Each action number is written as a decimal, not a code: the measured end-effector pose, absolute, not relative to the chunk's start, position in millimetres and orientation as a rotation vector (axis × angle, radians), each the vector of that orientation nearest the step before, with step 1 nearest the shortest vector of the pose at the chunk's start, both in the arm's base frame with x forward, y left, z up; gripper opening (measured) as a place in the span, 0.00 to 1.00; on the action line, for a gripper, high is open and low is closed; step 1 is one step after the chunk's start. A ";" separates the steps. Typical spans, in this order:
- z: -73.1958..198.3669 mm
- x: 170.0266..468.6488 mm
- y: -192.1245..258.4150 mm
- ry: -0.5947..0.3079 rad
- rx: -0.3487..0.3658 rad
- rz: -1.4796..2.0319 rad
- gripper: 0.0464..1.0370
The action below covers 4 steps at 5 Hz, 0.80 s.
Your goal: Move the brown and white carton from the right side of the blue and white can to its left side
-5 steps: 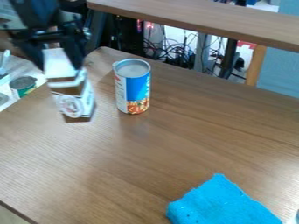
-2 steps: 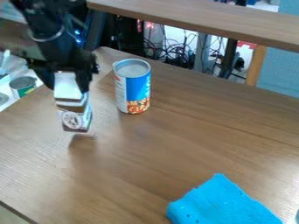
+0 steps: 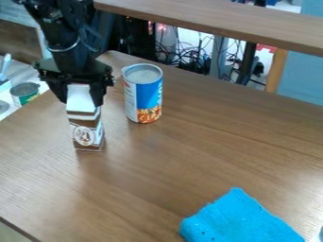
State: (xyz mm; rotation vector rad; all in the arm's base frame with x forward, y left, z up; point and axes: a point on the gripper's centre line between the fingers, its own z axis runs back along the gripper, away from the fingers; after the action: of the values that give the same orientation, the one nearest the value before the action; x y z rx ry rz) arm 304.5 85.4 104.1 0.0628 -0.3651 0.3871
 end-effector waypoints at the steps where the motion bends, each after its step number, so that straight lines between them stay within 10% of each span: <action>1: 98.1 299.8 79.4 -0.311 0.027 0.371 0.98; 4: 154.0 301.0 72.1 -0.369 -0.008 0.323 0.97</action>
State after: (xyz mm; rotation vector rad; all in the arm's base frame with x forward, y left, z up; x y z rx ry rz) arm 301.0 72.1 154.0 -0.0081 -0.3694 0.3234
